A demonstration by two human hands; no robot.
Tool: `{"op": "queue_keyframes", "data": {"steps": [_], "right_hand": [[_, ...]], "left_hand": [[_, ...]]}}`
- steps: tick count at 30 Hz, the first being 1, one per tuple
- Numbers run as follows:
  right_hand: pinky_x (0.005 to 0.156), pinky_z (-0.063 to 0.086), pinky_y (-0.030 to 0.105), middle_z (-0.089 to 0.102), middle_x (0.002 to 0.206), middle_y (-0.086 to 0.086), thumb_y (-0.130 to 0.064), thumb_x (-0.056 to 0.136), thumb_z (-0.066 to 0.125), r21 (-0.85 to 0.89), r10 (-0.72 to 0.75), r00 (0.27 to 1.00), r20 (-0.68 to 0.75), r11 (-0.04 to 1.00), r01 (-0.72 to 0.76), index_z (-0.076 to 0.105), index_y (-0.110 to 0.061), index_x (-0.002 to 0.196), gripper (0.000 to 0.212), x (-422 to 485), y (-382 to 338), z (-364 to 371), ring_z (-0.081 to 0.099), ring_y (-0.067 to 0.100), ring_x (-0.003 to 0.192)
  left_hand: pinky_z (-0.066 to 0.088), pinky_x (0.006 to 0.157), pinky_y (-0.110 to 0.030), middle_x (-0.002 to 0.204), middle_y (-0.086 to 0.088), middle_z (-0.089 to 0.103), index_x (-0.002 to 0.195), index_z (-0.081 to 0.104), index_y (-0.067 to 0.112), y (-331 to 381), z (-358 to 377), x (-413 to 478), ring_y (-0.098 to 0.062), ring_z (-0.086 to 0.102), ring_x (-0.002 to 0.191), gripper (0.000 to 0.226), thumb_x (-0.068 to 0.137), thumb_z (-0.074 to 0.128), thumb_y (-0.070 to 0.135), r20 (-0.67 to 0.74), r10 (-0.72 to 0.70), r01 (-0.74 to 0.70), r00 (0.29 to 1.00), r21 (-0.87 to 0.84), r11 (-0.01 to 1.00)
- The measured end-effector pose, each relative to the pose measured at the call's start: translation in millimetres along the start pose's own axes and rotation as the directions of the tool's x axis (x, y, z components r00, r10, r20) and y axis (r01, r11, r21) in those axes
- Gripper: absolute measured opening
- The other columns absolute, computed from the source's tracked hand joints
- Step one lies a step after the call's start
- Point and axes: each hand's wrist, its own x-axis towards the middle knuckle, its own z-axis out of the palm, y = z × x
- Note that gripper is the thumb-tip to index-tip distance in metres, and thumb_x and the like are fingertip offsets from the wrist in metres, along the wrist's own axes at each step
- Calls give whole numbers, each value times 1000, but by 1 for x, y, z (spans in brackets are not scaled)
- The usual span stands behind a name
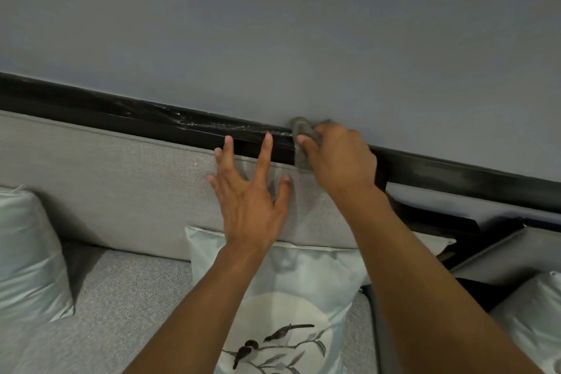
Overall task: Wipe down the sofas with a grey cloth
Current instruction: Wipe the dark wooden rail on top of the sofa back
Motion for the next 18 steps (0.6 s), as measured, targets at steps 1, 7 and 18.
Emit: {"op": "queue_keyframes", "data": {"steps": [1, 7, 18], "right_hand": [[68, 47, 34, 69, 95, 8, -56, 95, 54, -18, 13, 1000, 0, 1000, -13, 68, -23, 99, 37, -1, 6, -6, 66, 31, 89], [70, 47, 37, 68, 101, 16, -56, 96, 52, -34, 202, 977, -64, 978, -205, 67, -16, 101, 42, -12, 42, -26, 65, 38, 92], [72, 44, 36, 71, 105, 7, -58, 95, 52, 29, -15, 999, 41, 999, 14, 69, -34, 111, 33, -22, 8, -14, 67, 35, 99]], "left_hand": [[0, 124, -62, 168, -8, -19, 160, 10, 49, -2, -1, 0, -33, -17, 157, 74, 100, 54, 54, 11, 5, -5, 1000, 5, 1000], [0, 125, -58, 167, -1, -30, 162, 4, 46, -12, -7, -4, -32, -19, 156, 79, 98, 50, 58, 61, 41, -44, 997, 43, 998], [30, 115, -33, 169, 3, -7, 156, 26, 52, -11, -35, -2, -22, 9, 158, 67, 97, 55, 57, 40, 12, -10, 999, -47, 999]]}}
